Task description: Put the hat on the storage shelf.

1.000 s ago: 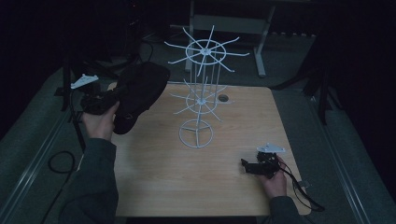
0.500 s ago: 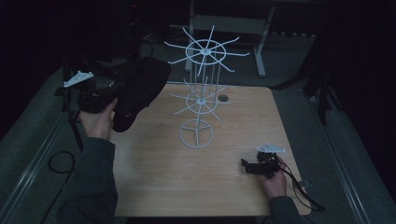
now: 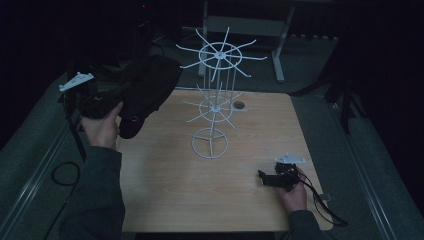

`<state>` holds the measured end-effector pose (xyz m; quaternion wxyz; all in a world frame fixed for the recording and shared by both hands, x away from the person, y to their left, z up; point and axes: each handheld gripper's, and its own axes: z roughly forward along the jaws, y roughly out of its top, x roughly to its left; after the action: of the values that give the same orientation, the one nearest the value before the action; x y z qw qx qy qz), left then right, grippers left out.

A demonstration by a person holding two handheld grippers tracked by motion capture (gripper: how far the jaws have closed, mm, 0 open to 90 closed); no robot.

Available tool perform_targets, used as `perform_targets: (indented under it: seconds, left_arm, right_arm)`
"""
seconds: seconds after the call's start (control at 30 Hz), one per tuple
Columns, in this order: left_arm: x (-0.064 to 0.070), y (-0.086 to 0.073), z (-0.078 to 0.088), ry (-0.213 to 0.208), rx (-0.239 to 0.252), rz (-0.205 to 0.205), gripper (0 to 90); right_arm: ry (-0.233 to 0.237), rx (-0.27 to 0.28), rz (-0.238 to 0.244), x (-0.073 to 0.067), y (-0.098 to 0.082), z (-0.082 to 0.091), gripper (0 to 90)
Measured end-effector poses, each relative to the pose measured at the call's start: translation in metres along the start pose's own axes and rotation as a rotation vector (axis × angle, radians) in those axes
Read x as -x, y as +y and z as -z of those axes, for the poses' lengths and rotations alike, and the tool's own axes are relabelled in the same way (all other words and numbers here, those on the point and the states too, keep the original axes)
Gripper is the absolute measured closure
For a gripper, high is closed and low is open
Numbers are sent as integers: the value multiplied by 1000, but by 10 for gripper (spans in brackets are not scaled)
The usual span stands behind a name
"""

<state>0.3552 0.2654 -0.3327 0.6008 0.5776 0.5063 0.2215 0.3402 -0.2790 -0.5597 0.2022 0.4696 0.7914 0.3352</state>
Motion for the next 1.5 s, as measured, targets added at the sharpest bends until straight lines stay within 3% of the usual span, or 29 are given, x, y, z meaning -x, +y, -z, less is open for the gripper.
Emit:
perform_targets:
  seconds: [0.4, 1.5]
  left_arm:
    - [2, 6, 4, -30, 27, 28, 851]
    - [12, 31, 18, -67, 93, 39, 851]
  right_arm:
    - [0, -1, 0, 0, 0, 0, 126]
    - [0, 0, 0, 0, 0, 0, 126]
